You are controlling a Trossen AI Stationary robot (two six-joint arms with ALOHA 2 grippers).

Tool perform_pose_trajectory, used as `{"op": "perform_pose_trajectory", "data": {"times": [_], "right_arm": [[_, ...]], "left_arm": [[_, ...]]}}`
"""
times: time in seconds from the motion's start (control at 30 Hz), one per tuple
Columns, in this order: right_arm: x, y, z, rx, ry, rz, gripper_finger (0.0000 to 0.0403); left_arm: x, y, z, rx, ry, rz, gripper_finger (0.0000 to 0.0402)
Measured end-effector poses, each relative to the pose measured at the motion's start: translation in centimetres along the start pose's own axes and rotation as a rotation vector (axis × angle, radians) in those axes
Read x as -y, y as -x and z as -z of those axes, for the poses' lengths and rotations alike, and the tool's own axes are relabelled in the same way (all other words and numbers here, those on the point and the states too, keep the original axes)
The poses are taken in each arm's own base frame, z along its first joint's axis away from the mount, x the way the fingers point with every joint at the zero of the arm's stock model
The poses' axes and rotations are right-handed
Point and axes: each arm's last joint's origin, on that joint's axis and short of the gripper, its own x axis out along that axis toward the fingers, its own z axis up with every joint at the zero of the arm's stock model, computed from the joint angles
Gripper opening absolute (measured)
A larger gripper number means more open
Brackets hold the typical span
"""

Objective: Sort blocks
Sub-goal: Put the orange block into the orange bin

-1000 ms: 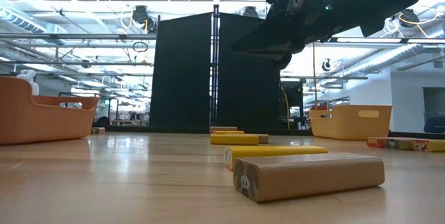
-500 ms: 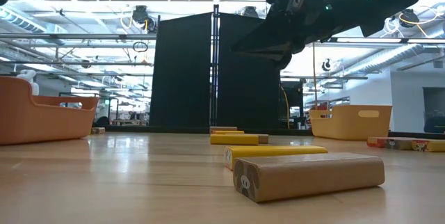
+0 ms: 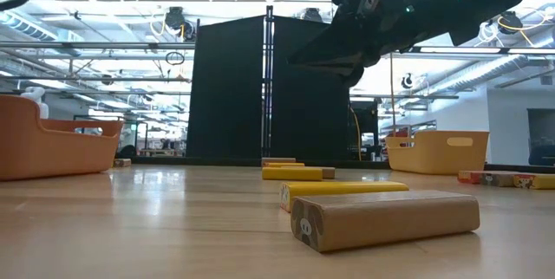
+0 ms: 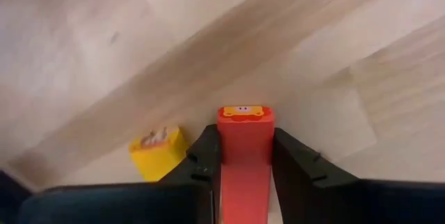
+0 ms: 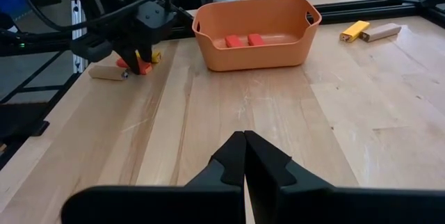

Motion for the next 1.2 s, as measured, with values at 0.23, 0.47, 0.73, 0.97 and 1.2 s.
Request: {"op": "perform_pose_trajectory", "data": {"times": [0.23, 0.47, 0.73, 0.97, 1.2], "right_arm": [[0.0, 0.0, 0.0, 0.000, 0.001, 0.000, 0.0000], [0.0, 0.0, 0.0, 0.000, 0.009, 0.001, 0.0000], [0.0, 0.0, 0.1, -0.006, 0.055, 0.002, 0.0000], [0.1, 0.0, 0.3, -0.033, 0.090, 0.007, 0.0000], [0.1, 0.0, 0.7, -0.069, 0.094, 0.013, 0.0000]], "left_arm": [[-0.1, 2.5, -1.5, 0.102, -0.059, 0.072, 0.0078], [-1.3, 8.2, -3.8, 0.296, -0.125, 0.203, 0.0079], [-6.9, 13.2, -7.4, 0.451, -0.044, 0.134, 0.0079], [-10.8, 14.1, -10.2, 0.466, 0.072, -0.072, 0.0079], [-11.2, 11.8, -13.1, 0.375, -0.043, -0.126, 0.0079]]}}
